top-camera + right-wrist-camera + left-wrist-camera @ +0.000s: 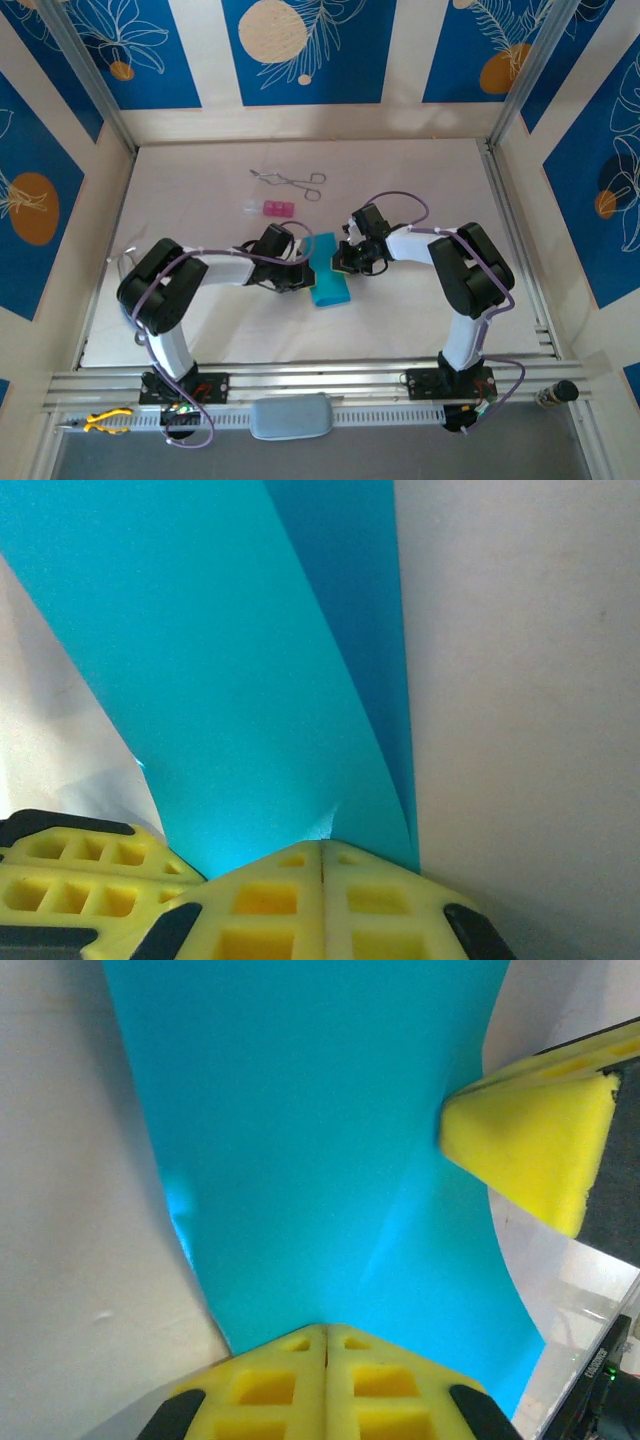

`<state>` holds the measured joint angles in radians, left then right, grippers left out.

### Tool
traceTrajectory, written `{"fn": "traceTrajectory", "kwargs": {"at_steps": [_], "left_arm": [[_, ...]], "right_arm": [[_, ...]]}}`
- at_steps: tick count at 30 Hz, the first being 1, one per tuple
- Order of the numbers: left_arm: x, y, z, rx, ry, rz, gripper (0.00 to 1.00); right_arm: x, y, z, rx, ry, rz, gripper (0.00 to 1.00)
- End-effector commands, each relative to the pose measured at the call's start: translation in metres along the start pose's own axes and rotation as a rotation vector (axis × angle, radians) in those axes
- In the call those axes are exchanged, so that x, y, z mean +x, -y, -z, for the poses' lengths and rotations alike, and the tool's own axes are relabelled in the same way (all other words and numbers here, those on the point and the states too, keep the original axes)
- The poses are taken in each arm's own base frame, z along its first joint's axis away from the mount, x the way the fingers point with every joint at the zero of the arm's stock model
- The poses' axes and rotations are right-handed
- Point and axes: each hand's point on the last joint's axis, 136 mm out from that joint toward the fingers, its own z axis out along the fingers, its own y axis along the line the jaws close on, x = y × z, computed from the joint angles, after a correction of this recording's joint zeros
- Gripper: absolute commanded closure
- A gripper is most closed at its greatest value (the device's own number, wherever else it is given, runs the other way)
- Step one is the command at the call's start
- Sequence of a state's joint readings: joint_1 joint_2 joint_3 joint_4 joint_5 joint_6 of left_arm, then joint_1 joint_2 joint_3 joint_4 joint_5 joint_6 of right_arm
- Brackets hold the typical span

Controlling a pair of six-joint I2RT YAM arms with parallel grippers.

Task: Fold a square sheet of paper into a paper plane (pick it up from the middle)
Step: First fold the square sheet of paper in half at the center of the table.

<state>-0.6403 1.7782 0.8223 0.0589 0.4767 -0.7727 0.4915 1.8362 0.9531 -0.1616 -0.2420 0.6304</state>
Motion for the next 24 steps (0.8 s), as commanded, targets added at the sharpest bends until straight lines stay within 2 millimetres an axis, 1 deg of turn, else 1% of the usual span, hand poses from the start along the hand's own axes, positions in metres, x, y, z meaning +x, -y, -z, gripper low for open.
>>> {"fn": "traceTrajectory", "kwargs": {"at_steps": [1, 6, 8, 9, 12, 14, 21, 24], "left_arm": [[0.010, -0.004, 0.010, -0.045, -0.016, -0.015, 1.00], [-0.005, 0.038, 0.021, 0.093, 0.024, -0.031, 1.00], [-0.006, 0.048, 0.020, 0.120, 0.024, -0.040, 0.99], [-0.005, 0.049, 0.018, 0.115, 0.020, -0.043, 0.99], [0.003, 0.046, 0.008, 0.111, -0.018, -0.037, 0.99], [0.011, 0.040, 0.002, 0.096, -0.043, -0.031, 0.99], [0.037, -0.004, -0.007, -0.033, -0.078, -0.027, 0.98], [0.047, -0.016, -0.008, -0.051, -0.089, -0.014, 0.98]], "right_arm": [[0.037, 0.054, -0.011, 0.199, -0.096, -0.092, 1.00], [0.036, 0.053, -0.010, 0.197, -0.092, -0.091, 1.00], [0.036, 0.054, -0.010, 0.201, -0.092, -0.093, 1.00], [0.036, 0.054, -0.010, 0.200, -0.091, -0.092, 1.00], [0.036, 0.054, -0.010, 0.199, -0.091, -0.094, 1.00], [0.037, 0.055, -0.010, 0.202, -0.093, -0.095, 1.00], [0.037, 0.055, -0.011, 0.202, -0.093, -0.101, 1.00], [0.037, 0.056, -0.011, 0.204, -0.093, -0.104, 1.00]]}}
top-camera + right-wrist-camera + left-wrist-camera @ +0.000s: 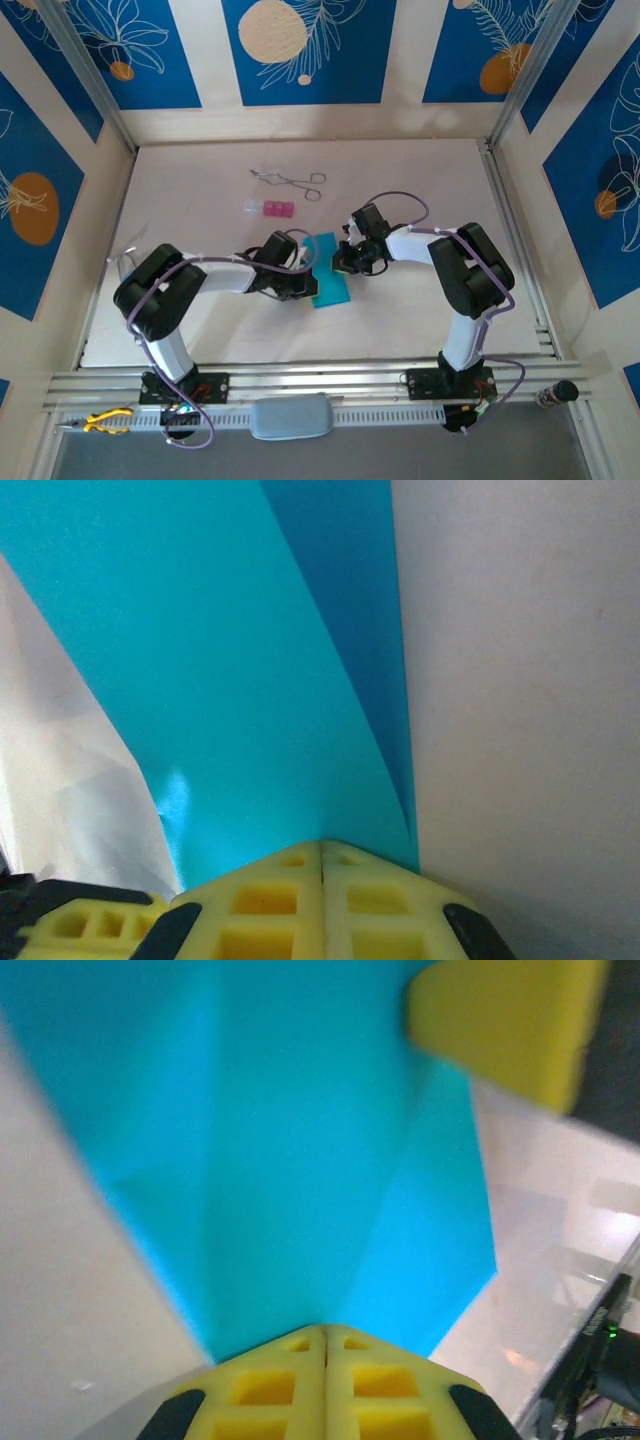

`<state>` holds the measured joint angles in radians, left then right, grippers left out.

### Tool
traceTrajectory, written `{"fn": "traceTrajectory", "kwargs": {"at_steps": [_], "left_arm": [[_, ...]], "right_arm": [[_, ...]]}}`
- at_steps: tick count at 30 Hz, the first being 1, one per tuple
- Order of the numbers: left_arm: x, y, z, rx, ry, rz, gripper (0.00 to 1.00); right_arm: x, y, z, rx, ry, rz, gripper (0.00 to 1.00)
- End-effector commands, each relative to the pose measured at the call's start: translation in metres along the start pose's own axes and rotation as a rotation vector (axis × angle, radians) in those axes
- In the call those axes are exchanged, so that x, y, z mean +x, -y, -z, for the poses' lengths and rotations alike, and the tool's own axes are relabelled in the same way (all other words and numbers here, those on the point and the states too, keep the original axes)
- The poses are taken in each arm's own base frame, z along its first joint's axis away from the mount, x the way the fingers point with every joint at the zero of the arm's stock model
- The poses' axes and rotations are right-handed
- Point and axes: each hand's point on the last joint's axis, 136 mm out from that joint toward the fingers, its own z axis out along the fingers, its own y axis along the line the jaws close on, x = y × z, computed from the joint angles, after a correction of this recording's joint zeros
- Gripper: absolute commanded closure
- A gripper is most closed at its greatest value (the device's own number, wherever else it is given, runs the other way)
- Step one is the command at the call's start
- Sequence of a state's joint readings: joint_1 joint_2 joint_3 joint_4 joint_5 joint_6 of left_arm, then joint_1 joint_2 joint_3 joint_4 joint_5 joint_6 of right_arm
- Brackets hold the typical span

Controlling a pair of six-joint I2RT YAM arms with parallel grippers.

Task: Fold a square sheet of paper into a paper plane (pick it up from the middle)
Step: First fold the square sheet of paper in half at the center of the table.

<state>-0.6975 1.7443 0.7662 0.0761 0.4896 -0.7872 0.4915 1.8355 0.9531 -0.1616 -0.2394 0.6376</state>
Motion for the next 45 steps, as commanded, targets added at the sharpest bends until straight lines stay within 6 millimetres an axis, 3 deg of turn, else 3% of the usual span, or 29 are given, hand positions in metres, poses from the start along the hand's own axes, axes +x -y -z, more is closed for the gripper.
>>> {"fn": "traceTrajectory", "kwargs": {"at_steps": [1, 6, 12, 17, 22, 29, 37, 45], "left_arm": [[0.021, -0.024, -0.004, -0.061, -0.042, 0.015, 0.98], [0.025, -0.016, 0.005, -0.026, -0.023, 0.007, 0.97], [0.004, 0.027, 0.024, 0.078, 0.044, -0.039, 0.94], [-0.008, 0.036, 0.016, 0.085, 0.036, -0.031, 0.94], [-0.001, 0.034, 0.001, 0.116, -0.018, -0.002, 0.93], [0.028, 0.006, -0.007, 0.064, -0.071, 0.032, 0.93], [0.052, -0.011, -0.001, 0.023, -0.113, 0.033, 0.93], [0.061, -0.005, 0.008, 0.035, -0.123, -0.005, 0.93]], "right_arm": [[0.037, 0.057, -0.011, 0.205, -0.095, -0.098, 1.00], [0.037, 0.057, -0.010, 0.208, -0.097, -0.100, 1.00], [0.038, 0.059, -0.010, 0.212, -0.099, -0.101, 1.00], [0.038, 0.057, -0.010, 0.209, -0.099, -0.103, 1.00], [0.039, 0.060, -0.011, 0.216, -0.098, -0.109, 1.00], [0.041, 0.063, -0.011, 0.224, -0.100, -0.117, 1.00], [0.041, 0.064, -0.008, 0.231, -0.095, -0.115, 1.00], [0.042, 0.066, -0.008, 0.233, -0.097, -0.116, 1.00]]}}
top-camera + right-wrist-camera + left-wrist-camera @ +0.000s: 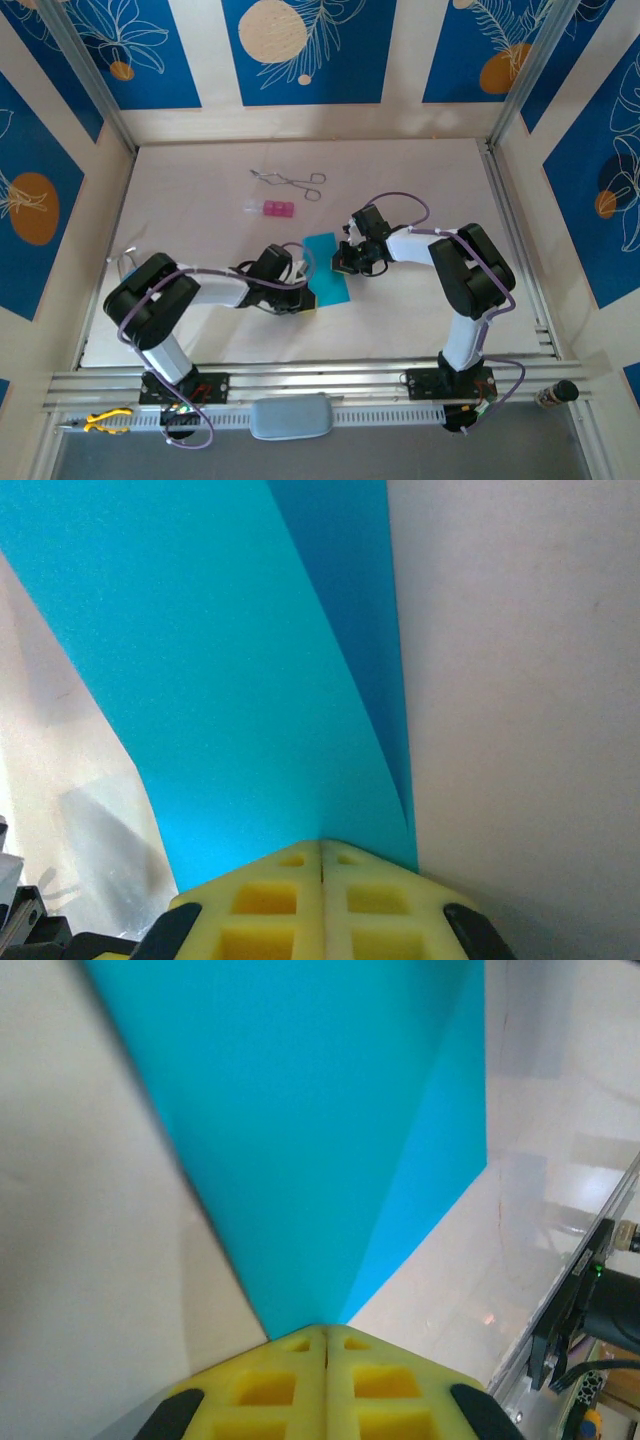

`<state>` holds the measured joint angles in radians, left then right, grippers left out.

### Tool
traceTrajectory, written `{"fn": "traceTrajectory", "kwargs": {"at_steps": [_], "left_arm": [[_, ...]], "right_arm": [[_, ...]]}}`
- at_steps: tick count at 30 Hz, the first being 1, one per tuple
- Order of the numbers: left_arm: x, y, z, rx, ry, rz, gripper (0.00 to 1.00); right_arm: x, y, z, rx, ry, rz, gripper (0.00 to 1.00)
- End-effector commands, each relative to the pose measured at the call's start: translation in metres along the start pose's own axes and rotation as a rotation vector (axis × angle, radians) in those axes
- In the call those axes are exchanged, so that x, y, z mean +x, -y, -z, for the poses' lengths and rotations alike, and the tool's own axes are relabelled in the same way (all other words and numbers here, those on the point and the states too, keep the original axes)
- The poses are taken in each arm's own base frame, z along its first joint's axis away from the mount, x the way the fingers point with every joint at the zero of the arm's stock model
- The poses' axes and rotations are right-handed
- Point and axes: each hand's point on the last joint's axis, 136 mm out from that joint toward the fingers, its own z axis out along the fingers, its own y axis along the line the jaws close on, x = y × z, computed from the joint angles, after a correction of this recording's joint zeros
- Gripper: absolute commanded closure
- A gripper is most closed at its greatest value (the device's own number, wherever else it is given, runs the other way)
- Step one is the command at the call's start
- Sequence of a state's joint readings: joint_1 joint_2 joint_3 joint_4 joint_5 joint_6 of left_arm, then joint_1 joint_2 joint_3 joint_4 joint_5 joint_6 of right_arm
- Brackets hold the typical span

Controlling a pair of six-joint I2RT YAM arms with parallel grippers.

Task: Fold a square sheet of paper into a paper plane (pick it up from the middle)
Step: First fold the square sheet of paper in half at the center of the table.

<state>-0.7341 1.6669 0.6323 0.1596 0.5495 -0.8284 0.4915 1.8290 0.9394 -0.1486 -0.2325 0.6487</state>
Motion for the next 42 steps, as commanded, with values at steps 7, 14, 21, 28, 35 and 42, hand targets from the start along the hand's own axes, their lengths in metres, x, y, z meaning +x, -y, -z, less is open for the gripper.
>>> {"fn": "traceTrajectory", "kwargs": {"at_steps": [7, 14, 21, 28, 35, 42], "left_arm": [[-0.007, 0.035, 0.031, 0.018, 0.039, -0.129, 0.93], [-0.075, 0.047, 0.045, 0.056, 0.142, -0.116, 0.92], [-0.114, 0.043, 0.031, 0.111, 0.155, -0.053, 0.92], [-0.112, 0.019, 0.013, 0.072, 0.137, 0.001, 0.92], [-0.092, -0.022, -0.005, -0.014, 0.090, 0.060, 0.93], [-0.084, -0.020, 0.003, -0.012, 0.089, 0.056, 0.93]], "right_arm": [[0.040, 0.063, -0.008, 0.223, -0.113, -0.092, 1.00], [0.039, 0.061, -0.008, 0.217, -0.127, -0.077, 1.00], [0.039, 0.059, -0.007, 0.213, -0.135, -0.081, 1.00], [0.040, 0.060, -0.007, 0.215, -0.138, -0.081, 1.00], [0.041, 0.062, -0.008, 0.216, -0.148, -0.077, 1.00], [0.041, 0.063, -0.007, 0.215, -0.151, -0.076, 1.00]]}}
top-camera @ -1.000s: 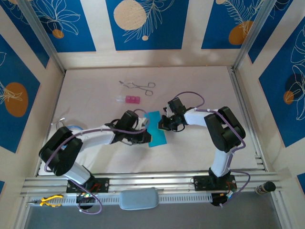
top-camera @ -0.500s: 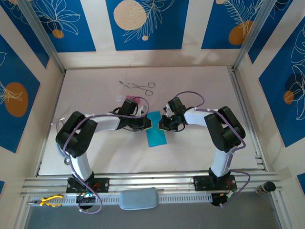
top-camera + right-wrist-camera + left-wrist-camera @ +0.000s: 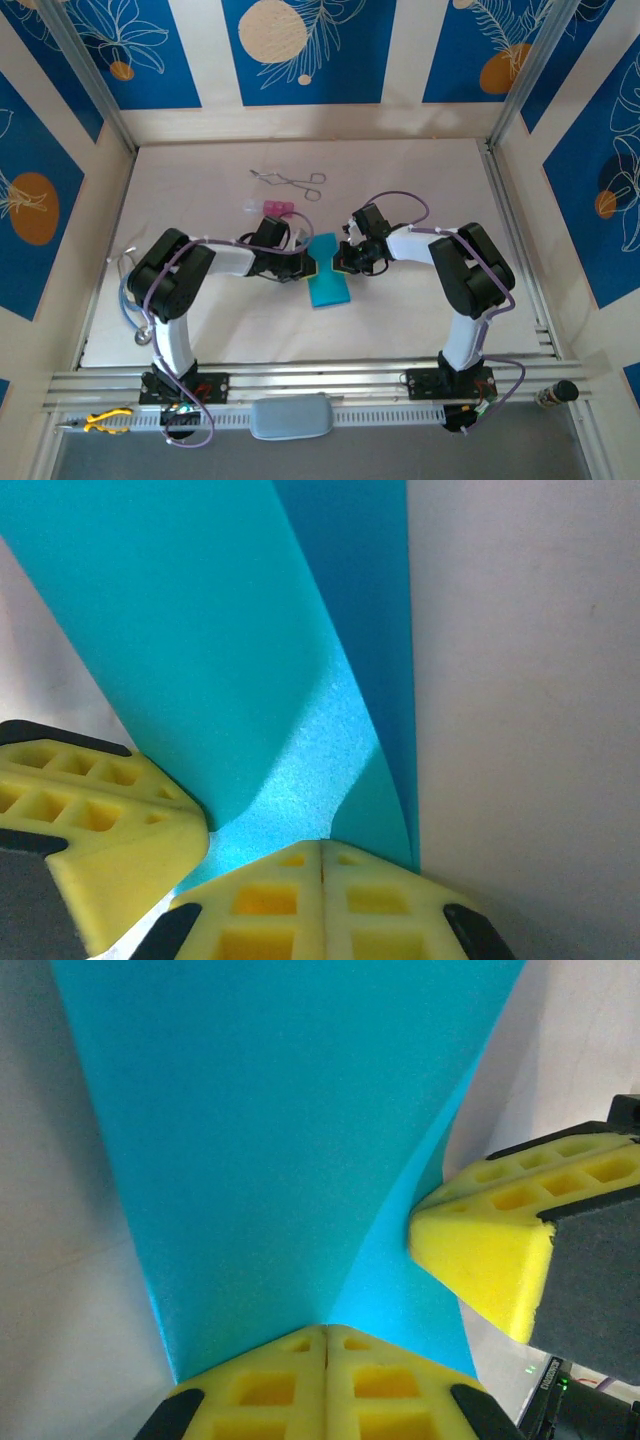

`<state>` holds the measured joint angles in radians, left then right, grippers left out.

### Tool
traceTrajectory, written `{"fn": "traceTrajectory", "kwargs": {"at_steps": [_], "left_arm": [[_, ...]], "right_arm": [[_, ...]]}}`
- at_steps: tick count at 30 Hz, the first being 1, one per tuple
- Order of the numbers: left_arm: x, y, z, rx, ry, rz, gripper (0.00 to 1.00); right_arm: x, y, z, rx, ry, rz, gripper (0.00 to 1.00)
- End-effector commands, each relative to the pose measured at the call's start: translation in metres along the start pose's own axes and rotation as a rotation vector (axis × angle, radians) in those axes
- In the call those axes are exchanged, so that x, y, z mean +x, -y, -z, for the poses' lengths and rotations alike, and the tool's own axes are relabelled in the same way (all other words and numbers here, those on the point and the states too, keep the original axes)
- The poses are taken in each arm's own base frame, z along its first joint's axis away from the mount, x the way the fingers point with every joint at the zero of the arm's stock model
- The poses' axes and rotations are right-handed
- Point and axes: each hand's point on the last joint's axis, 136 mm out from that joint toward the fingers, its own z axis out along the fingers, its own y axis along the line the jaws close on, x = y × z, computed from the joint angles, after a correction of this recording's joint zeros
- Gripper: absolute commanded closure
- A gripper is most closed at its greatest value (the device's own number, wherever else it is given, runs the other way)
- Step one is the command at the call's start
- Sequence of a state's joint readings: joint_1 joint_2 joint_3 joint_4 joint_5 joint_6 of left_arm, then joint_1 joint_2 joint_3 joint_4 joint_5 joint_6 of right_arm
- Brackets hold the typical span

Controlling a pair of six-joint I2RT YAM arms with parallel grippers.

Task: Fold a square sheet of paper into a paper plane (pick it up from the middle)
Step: First fold the square sheet of paper in half at the center of the table.

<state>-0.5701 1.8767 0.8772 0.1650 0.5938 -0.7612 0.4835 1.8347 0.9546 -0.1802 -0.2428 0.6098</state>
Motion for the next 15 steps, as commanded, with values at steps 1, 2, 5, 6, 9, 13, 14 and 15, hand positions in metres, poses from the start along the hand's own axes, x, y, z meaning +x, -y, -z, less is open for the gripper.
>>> {"fn": "traceTrajectory", "kwargs": {"at_steps": [1, 2, 5, 6, 9, 13, 14, 15], "left_arm": [[0.009, -0.009, 0.008, -0.049, -0.014, 0.021, 0.93], [0.005, -0.003, 0.011, -0.044, -0.004, 0.007, 0.93], [-0.013, 0.016, 0.020, -0.014, 0.028, -0.032, 0.92], [-0.018, 0.019, 0.022, -0.006, 0.037, -0.037, 0.92], [-0.031, 0.022, 0.023, 0.005, 0.050, -0.050, 0.92], [-0.039, 0.014, 0.018, -0.010, 0.040, -0.040, 0.92], [-0.039, 0.011, 0.015, -0.017, 0.037, -0.035, 0.92], [-0.039, 0.008, 0.014, -0.025, 0.035, -0.032, 0.92]], "right_arm": [[0.042, 0.061, -0.009, 0.209, -0.137, -0.099, 1.00], [0.041, 0.061, -0.009, 0.209, -0.136, -0.097, 1.00], [0.040, 0.060, -0.008, 0.211, -0.135, -0.096, 1.00], [0.039, 0.060, -0.008, 0.210, -0.135, -0.094, 1.00], [0.039, 0.059, -0.008, 0.207, -0.134, -0.094, 1.00], [0.039, 0.058, -0.007, 0.203, -0.133, -0.091, 1.00], [0.039, 0.058, -0.007, 0.200, -0.134, -0.091, 1.00], [0.039, 0.058, -0.008, 0.201, -0.135, -0.091, 1.00]]}}
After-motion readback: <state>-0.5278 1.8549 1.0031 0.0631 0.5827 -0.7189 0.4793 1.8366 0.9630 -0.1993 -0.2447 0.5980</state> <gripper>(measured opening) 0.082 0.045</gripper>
